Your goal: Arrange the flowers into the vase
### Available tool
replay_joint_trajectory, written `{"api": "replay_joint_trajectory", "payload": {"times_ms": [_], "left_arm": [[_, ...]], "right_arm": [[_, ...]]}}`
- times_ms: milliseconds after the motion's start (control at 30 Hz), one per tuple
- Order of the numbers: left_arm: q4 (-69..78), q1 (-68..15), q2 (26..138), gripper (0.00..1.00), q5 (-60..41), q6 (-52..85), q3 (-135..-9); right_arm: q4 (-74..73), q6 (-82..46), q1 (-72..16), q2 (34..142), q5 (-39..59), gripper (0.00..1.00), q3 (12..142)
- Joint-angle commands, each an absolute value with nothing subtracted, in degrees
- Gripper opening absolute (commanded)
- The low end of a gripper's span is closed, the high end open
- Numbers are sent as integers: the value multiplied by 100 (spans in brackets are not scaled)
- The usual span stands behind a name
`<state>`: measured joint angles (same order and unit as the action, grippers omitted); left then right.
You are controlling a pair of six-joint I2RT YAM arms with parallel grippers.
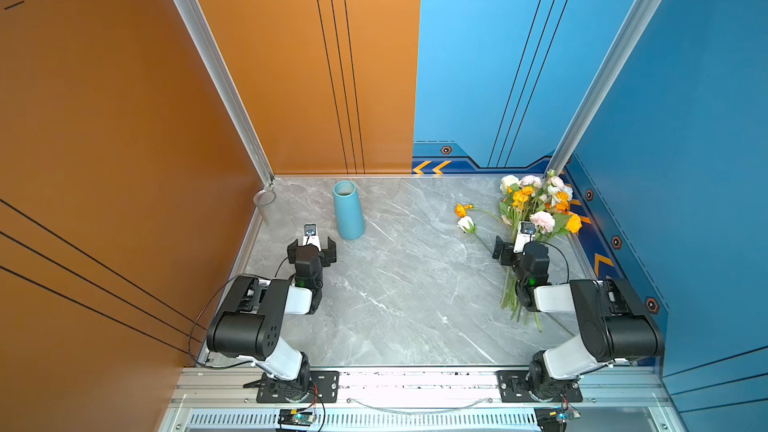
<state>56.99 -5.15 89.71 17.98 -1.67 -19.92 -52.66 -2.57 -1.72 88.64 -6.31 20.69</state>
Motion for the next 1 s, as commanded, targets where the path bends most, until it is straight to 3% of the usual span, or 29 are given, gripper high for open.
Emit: {"api": "replay_joint_trajectory", "payload": {"times_ms": [0,567,700,967], "left_arm": [[5670,-462,9011,98,1805,-95,-2033],[5660,-435,9003,98,1823,-48,-2036],[5526,-532,8672,98,1978,-147,-1979],[4083,-1165,6885,98,2640,-227,-2184]], "right_arm": [[-5198,-327,-194,8859,-752,100,2145],[-4968,-288,-193,8719,-590,100,2217],[-4085,-182,-253,7964,-558,100,2378],[-1583,-527,-552,5719,-495,100,2925]]}}
